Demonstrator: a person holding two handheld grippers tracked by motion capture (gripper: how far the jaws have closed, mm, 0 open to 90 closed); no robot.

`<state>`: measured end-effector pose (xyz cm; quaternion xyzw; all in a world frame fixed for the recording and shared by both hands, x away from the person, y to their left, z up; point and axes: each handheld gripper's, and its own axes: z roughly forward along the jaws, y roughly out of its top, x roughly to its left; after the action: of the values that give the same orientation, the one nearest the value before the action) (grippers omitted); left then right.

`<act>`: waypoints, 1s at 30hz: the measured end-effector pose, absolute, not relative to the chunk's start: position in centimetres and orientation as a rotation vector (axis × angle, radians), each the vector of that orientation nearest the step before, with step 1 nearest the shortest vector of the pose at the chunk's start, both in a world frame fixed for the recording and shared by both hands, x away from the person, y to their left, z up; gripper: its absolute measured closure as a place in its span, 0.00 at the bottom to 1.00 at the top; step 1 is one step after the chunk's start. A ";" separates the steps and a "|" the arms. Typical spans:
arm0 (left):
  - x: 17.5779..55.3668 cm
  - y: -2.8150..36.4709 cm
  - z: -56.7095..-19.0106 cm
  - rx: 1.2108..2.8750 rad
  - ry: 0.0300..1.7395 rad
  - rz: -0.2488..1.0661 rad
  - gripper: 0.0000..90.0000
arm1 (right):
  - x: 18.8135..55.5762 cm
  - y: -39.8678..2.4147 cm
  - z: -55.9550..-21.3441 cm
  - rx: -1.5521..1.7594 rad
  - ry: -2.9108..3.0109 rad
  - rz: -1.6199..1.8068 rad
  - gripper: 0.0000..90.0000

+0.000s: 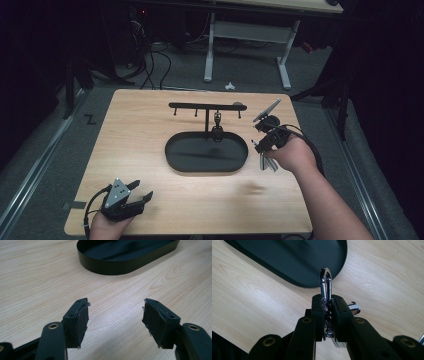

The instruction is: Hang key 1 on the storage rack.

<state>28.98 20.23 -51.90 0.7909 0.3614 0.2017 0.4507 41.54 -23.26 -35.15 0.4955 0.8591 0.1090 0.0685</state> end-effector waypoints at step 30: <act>29.0 20.3 -51.9 1.957 0.889 0.487 0.42 | 45.1 -20.4 -32.9 1.462 2.573 0.399 0.91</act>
<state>28.98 20.35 -51.94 0.7920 0.3598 0.1973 0.4520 45.05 -20.36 -32.86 0.4881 0.8590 0.1333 0.0776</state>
